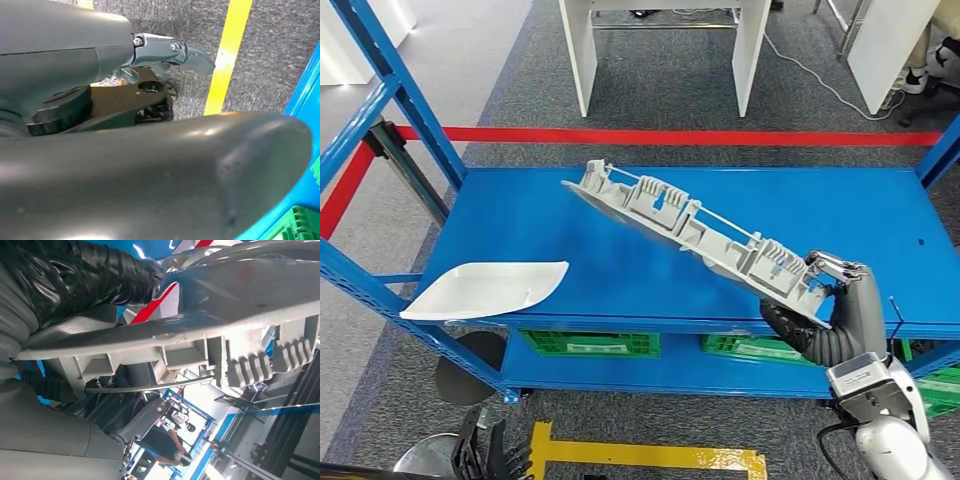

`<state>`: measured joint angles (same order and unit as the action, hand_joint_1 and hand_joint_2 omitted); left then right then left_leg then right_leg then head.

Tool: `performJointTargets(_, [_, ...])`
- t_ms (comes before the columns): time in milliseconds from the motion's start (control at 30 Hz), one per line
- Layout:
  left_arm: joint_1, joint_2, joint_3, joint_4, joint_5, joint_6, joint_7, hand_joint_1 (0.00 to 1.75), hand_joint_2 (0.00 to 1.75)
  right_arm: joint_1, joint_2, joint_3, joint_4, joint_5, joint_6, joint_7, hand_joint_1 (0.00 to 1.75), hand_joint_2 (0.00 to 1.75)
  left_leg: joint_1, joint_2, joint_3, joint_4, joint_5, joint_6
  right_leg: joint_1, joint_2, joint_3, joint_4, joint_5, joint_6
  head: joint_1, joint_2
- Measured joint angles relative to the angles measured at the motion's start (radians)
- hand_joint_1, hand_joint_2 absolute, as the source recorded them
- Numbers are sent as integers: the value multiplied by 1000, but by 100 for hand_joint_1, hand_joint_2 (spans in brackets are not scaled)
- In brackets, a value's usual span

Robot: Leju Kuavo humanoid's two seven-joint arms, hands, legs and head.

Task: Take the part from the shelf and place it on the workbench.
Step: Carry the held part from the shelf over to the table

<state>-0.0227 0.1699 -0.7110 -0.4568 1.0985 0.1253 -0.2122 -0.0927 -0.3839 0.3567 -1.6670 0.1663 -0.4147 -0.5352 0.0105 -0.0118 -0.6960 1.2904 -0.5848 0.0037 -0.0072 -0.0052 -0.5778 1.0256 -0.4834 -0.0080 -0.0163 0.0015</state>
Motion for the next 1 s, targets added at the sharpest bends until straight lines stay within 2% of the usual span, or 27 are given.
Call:
performJointTargets(67, [0,1,0,0,0,0,0,0,0,-1,0,0,0,0,0,0,175,175,-10,1,45,-114,78,24,9,-1,8,0,-4,-5,1,0])
performJointTargets(100, [0,3,0,1,0,0,0,0,0,-2,0,0,0,0,0,0,175,175,-16,4,70,-171,107,37,13,-1,11,0,-6,-6,3,0])
performJointTargets(133, [-1,5,1,1,0,0,0,0,0,-2,0,1,1,0,0,0,175,175,-21,7,88,-215,123,48,14,-1,10,0,-7,-5,4,0])
performJointTargets(167, [-1,6,1,2,0,-1,1,0,0,-3,0,1,1,-1,1,-1,175,175,-26,9,97,-239,125,55,14,-2,7,0,-6,-3,5,0])
performJointTargets(200, [-2,8,1,3,1,-3,1,0,0,-4,0,1,1,-1,2,-1,175,175,-28,11,99,-249,122,57,14,-3,3,0,-5,1,5,0])
performJointTargets(267, [-2,8,2,4,5,-12,7,0,0,-6,0,1,2,-3,4,-3,175,175,-24,9,105,-275,124,53,14,-6,-3,0,-6,11,4,0])
performJointTargets(333, [-3,7,5,5,11,-28,19,0,0,-14,-1,0,3,-6,7,-7,175,175,-14,9,114,-294,130,48,13,-2,-27,43,-36,22,8,0])
performJointTargets(400, [-5,8,9,7,18,-42,36,0,0,-22,-1,1,8,-11,11,-12,175,175,-8,8,117,-298,132,46,4,2,-85,160,-91,34,11,0])
performJointTargets(433, [-5,8,10,9,21,-47,44,0,0,-25,-1,2,11,-13,13,-14,175,175,-6,8,117,-298,132,46,-1,3,-116,221,-111,41,11,0])
performJointTargets(467, [-5,8,11,11,27,-50,52,0,0,-26,-1,3,14,-14,15,-15,175,175,-4,8,117,-297,131,44,-6,3,-135,256,-114,48,10,0])
performJointTargets(500, [-4,8,12,13,35,-52,61,0,0,-26,-1,3,18,-15,16,-15,175,175,-1,7,118,-296,129,41,-12,2,-137,253,-98,54,10,0])
performJointTargets(533, [-2,8,13,15,46,-54,71,0,0,-28,-1,4,22,-16,17,-16,175,175,4,6,118,-293,127,37,-17,2,-120,214,-66,61,11,0])
performJointTargets(567, [0,8,16,16,60,-58,84,0,0,-30,-1,5,25,-17,19,-17,175,175,8,4,119,-288,123,29,-23,2,-90,147,-30,68,11,0])
performJointTargets(600, [4,10,19,18,75,-63,96,0,0,-33,-1,6,29,-20,21,-19,175,175,10,2,118,-282,119,21,-25,5,-57,85,-5,73,13,0])
performJointTargets(667, [14,14,24,20,109,-73,122,0,0,-39,-1,9,37,-30,30,-26,175,175,10,0,111,-271,114,3,-26,12,-20,16,7,68,15,0])
performJointTargets(767, [37,15,30,21,150,-80,142,0,0,-46,-1,11,54,-47,48,-37,175,175,10,-1,106,-266,113,-11,-22,15,-20,15,0,39,12,0])
performJointTargets(800, [43,15,32,21,156,-78,143,0,0,-48,-1,11,59,-50,53,-40,175,175,12,1,101,-254,104,-15,-22,13,-19,15,1,31,10,0])
performJointTargets(867, [47,14,35,19,162,-69,143,0,0,-55,-1,11,67,-55,59,-45,175,175,12,4,66,-174,57,-18,-19,8,-16,12,1,16,7,0])
performJointTargets(933, [49,13,36,18,166,-62,142,0,0,-57,-1,11,76,-56,62,-49,175,175,9,5,6,-41,1,-15,-10,4,-15,12,0,6,6,0])
performJointTargets(967, [51,11,36,17,167,-59,142,0,0,-57,-1,11,80,-57,64,-49,175,175,7,5,-17,6,-10,-11,-6,3,-14,12,-1,3,6,0])
performJointTargets(1000, [52,9,36,15,169,-56,141,0,0,-58,-1,11,83,-57,65,-50,175,175,4,5,-24,18,-2,-4,0,3,-13,12,-2,0,6,0])
